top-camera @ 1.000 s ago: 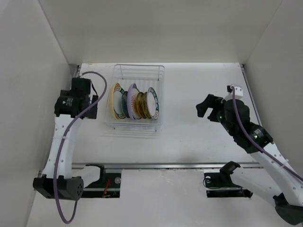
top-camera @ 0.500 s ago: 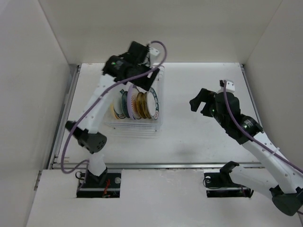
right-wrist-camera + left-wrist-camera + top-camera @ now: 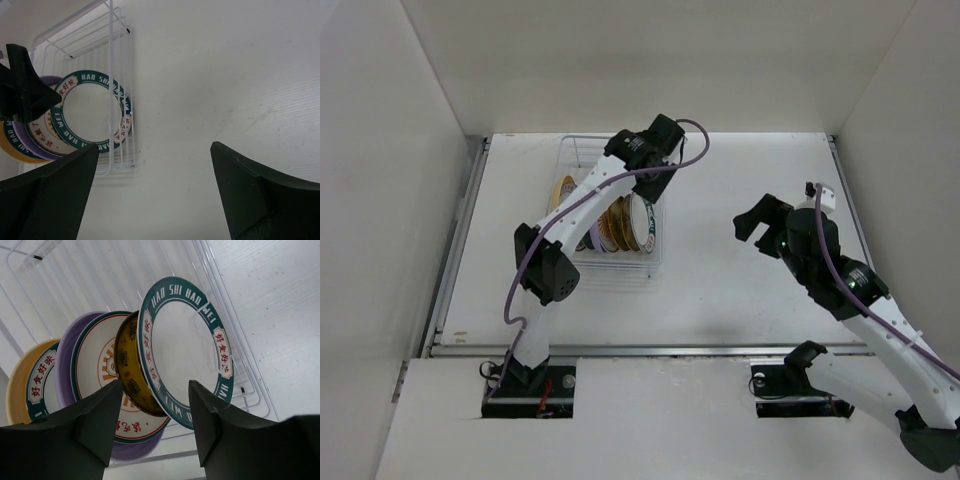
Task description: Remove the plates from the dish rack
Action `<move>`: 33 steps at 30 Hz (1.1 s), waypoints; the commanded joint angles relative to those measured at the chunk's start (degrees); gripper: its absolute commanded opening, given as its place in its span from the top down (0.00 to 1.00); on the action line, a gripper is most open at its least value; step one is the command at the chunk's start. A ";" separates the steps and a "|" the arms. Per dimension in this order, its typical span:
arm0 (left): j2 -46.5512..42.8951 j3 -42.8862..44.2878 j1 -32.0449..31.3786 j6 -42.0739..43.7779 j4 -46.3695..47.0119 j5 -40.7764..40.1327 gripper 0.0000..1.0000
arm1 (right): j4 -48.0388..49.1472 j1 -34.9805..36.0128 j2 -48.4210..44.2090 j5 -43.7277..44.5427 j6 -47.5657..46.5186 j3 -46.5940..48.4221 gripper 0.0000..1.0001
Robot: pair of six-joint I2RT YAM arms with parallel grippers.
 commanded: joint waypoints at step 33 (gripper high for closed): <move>-13.24 9.15 -0.71 -4.76 4.33 -18.99 1.00 | 9.41 0.14 4.37 -17.73 -11.32 0.74 0.00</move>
